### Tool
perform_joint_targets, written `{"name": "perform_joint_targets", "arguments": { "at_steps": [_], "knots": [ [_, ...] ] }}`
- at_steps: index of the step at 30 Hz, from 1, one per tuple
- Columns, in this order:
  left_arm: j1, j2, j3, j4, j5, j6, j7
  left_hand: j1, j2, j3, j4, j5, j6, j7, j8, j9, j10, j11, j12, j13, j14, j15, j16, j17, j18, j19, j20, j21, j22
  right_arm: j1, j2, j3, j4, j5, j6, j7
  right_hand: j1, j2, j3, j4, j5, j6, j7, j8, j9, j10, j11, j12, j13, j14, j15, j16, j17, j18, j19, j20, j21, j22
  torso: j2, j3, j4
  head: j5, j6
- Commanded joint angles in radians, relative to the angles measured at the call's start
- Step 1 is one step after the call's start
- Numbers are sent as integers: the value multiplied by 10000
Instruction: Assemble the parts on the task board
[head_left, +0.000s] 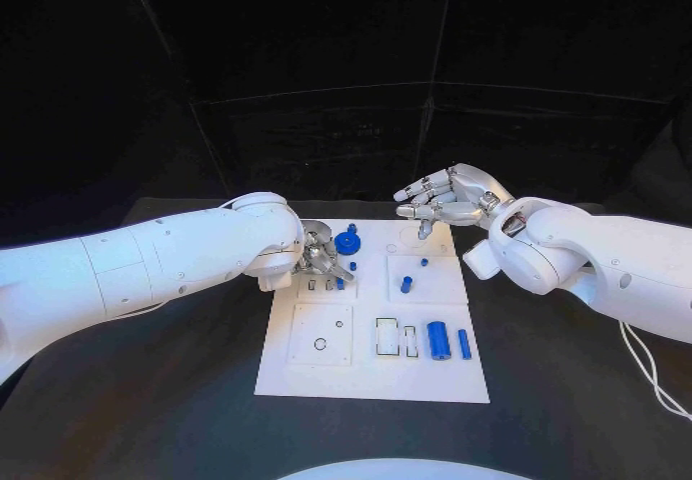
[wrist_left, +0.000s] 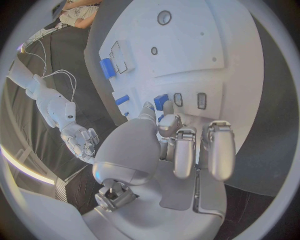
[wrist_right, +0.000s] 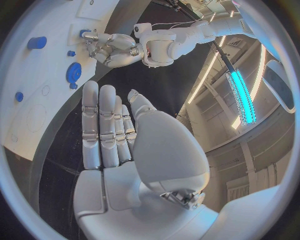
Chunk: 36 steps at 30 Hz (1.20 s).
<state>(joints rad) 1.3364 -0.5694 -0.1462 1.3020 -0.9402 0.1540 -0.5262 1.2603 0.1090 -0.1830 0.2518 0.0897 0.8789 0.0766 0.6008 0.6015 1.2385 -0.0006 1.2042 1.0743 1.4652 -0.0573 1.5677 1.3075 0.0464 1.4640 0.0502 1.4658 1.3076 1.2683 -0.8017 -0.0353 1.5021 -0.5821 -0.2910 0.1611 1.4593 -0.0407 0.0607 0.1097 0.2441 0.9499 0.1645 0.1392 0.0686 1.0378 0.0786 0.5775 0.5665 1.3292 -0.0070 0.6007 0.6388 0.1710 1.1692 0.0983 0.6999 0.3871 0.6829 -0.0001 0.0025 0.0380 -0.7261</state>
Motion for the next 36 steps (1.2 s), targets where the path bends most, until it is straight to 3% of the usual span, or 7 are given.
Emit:
{"name": "perform_joint_targets", "arguments": {
  "at_steps": [1,23,29,36],
  "knots": [
    [24,17,4,-6,-80,110,-51,167,35,86,-93,-3,-30,-76,86,54,87,-9,48,16,1056,-61,31,2633,-75,331,-36,32,742,19,15,5,25,-150,100,1,-6,-67,-21,28,50,-50,4,27,11,-58,-12,49,-8,-26,57,-61,9,116,26,10,-47,-15,-2,6,-13,-9,-22],
    [33,11,4,-6,-160,263,-52,1111,252,999,-762,37,-38,-237,79,195,242,-164,120,119,1056,-196,31,2633,-50,288,-163,-51,644,19,39,5,-11,-188,162,-9,-6,-67,-21,28,50,-50,4,27,11,-58,-12,49,-8,-26,57,-61,9,116,26,10,-47,-15,-6,8,-4,-21,-42],
    [33,-62,4,70,-182,271,-51,1338,252,1502,-929,62,-49,-261,-77,137,218,-193,50,68,1056,-228,31,2633,-46,282,-201,-76,626,19,44,5,-41,-188,175,0,-7,-63,-18,30,67,-48,2,42,15,-68,-13,65,-17,-32,58,-66,17,117,26,13,-68,-27,-4,8,9,-15,-42],
    [32,-138,4,144,-141,237,-46,1431,-44,2599,-1096,278,114,-210,-662,-195,228,-160,-72,8,1056,-210,31,2633,-44,281,-198,-107,619,18,55,4,-88,-188,174,29,-16,-64,-21,36,71,-51,3,45,15,-71,-12,71,-20,-33,59,-67,20,118,27,14,-75,-31,-1,10,6,33,-40]
  ]
}}
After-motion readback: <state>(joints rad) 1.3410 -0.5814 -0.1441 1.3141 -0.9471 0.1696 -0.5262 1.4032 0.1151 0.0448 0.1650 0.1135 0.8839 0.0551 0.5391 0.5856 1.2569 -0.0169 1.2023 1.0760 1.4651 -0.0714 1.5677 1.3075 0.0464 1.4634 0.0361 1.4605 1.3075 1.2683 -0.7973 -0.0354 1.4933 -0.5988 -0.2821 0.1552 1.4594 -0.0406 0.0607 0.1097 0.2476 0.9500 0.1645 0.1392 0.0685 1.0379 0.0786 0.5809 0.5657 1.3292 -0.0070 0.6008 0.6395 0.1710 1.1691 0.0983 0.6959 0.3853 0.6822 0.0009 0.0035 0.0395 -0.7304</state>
